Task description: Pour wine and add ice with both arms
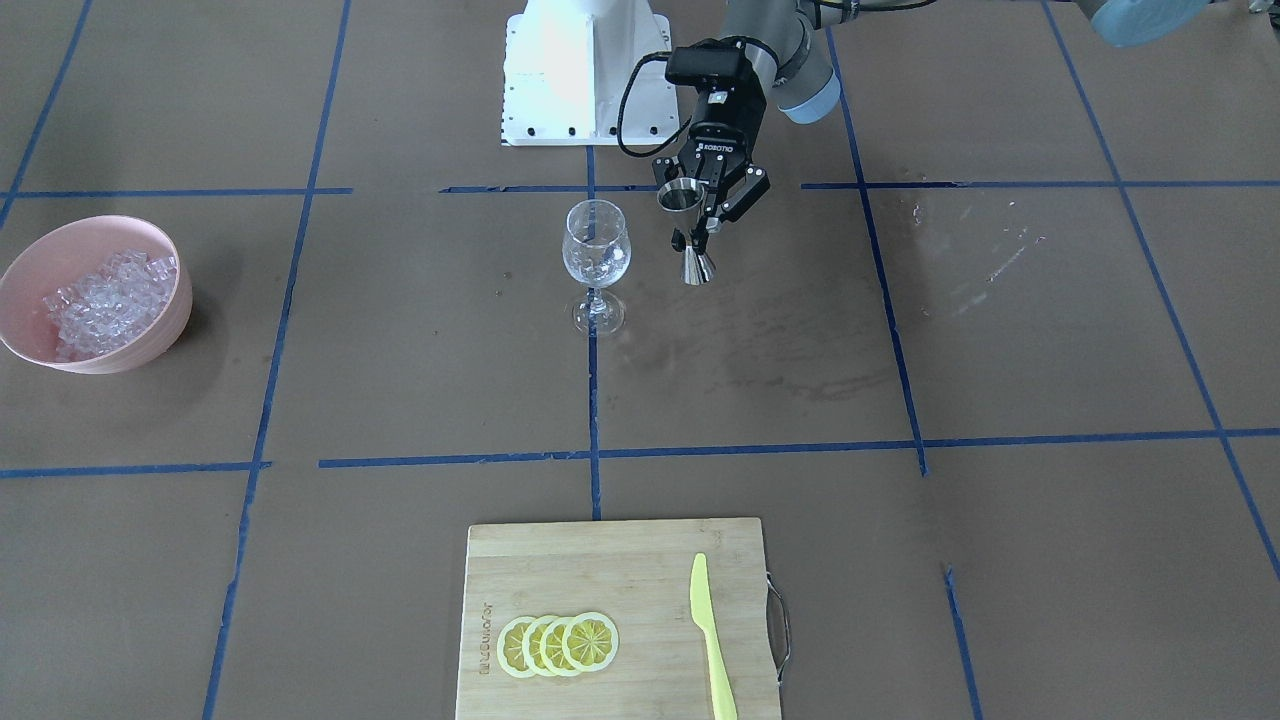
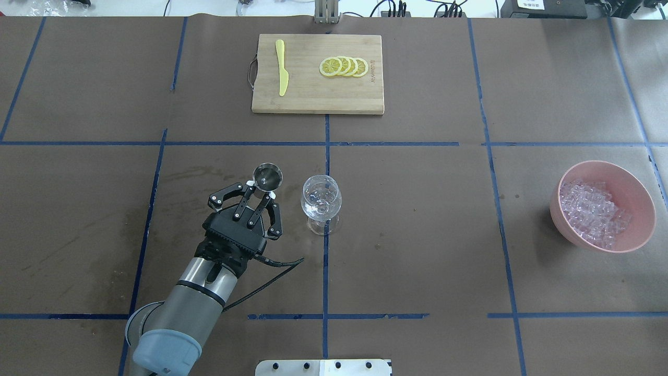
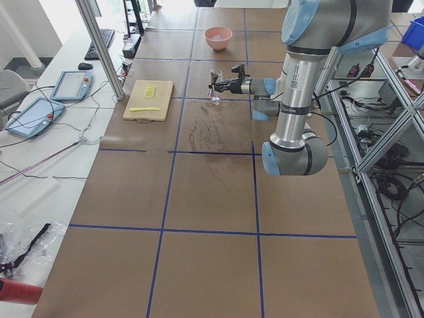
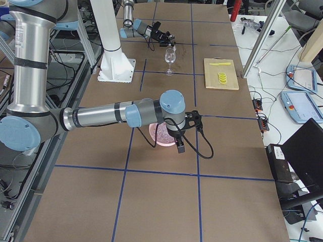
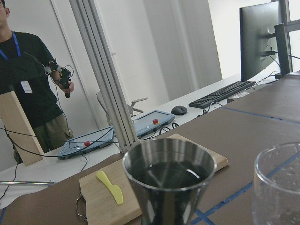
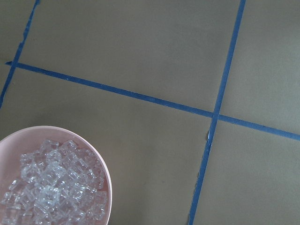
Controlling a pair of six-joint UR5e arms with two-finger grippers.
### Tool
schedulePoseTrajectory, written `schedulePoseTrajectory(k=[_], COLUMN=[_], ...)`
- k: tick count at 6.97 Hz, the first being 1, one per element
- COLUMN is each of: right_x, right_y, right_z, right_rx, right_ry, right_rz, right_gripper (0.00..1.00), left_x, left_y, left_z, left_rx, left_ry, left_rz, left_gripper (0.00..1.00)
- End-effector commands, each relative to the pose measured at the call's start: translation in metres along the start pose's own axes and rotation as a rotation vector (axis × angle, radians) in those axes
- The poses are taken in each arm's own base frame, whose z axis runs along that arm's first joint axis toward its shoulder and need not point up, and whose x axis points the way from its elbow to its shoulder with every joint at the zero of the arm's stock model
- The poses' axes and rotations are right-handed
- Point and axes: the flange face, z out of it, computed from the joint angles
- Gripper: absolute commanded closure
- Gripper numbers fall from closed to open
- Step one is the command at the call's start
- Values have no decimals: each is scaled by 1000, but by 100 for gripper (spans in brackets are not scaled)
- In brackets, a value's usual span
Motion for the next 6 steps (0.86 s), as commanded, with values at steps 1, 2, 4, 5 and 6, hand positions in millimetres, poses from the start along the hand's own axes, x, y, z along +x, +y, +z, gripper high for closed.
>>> schedulePoseTrajectory(k=[1,2,4,5,6], right_x=[2,2,2,4,5], right_y=[1,1,1,2,2], right_z=[2,2,2,4,4], right_rx=[-4,-4,-5,-8,-9], right_ry=[0,0,0,0,0], right_rz=[4,4,5,8,9], right_gripper=[0,0,0,0,0], left_x=[17,16,14,15,17], left_y=[-15,-15,-16,-18,-21], left_z=[8,9,10,10,11], left_rx=[-26,-24,-24,-22,-19], left_ry=[-8,-16,-19,-21,-23], left_rz=[92,182,290,354,427], left_gripper=[100,100,100,100,100])
